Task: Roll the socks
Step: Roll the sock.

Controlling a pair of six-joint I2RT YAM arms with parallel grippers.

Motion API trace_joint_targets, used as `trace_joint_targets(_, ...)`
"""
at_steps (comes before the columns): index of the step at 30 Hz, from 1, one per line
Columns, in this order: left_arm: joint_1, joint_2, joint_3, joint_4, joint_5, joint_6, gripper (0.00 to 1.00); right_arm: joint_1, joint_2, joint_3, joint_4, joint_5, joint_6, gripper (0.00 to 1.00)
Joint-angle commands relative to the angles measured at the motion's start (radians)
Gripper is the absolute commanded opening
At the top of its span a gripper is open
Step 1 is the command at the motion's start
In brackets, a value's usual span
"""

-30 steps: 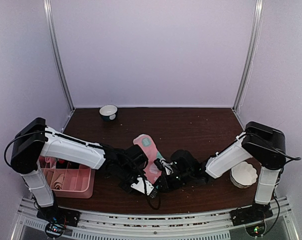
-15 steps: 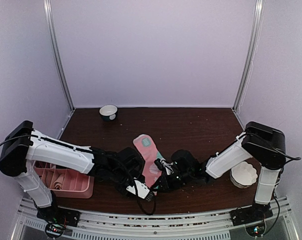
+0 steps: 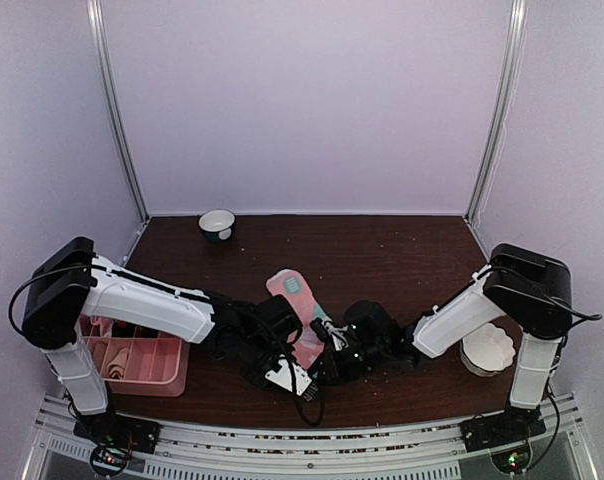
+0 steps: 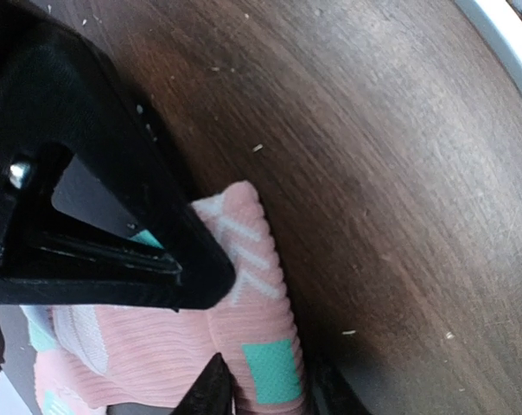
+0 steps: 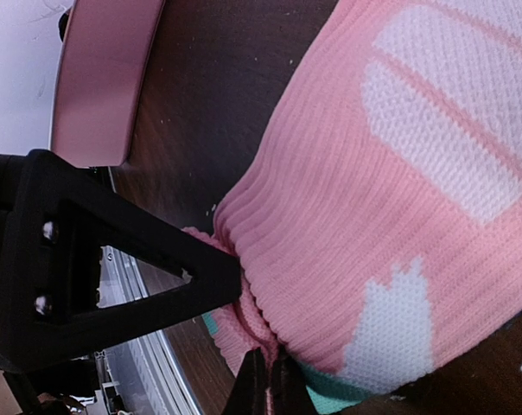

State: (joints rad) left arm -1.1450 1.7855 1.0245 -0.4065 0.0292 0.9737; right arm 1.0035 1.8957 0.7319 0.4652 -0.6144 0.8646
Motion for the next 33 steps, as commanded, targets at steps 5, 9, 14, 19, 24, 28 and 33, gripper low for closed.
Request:
trace_joint_targets(5,0.005,0.04,0.01,-0.108,-0.003,-0.036,0.21,0.0,0.032,-0.059,-0.193,0.02,0.012,0.0)
trace_joint_targets(9,-0.005,-0.018,-0.065,0.001,-0.043,-0.067,0.39,0.0,0.036,-0.058,-0.171,0.011,0.03,0.0)
trace_joint_targets(14,-0.021,-0.103,-0.154,0.157,-0.095,-0.06,0.46,0.0,0.043,-0.057,-0.168,-0.003,0.039,0.0)
trace_joint_targets(19,-0.073,-0.116,-0.194,0.208,-0.092,-0.041,0.4,0.001,0.042,-0.074,-0.178,-0.013,0.051,0.0)
trace_joint_targets(24,-0.11,-0.061,-0.199,0.257,-0.131,-0.046,0.3,0.001,0.028,-0.078,-0.206,-0.021,0.052,0.0)
trace_joint_targets(28,-0.11,-0.026,-0.196,0.275,-0.185,-0.046,0.2,0.0,0.016,-0.075,-0.221,-0.023,0.049,0.0)
trace_joint_targets(33,-0.11,0.02,-0.185,0.263,-0.24,-0.083,0.1,0.0,0.013,-0.076,-0.199,-0.027,0.066,0.0)
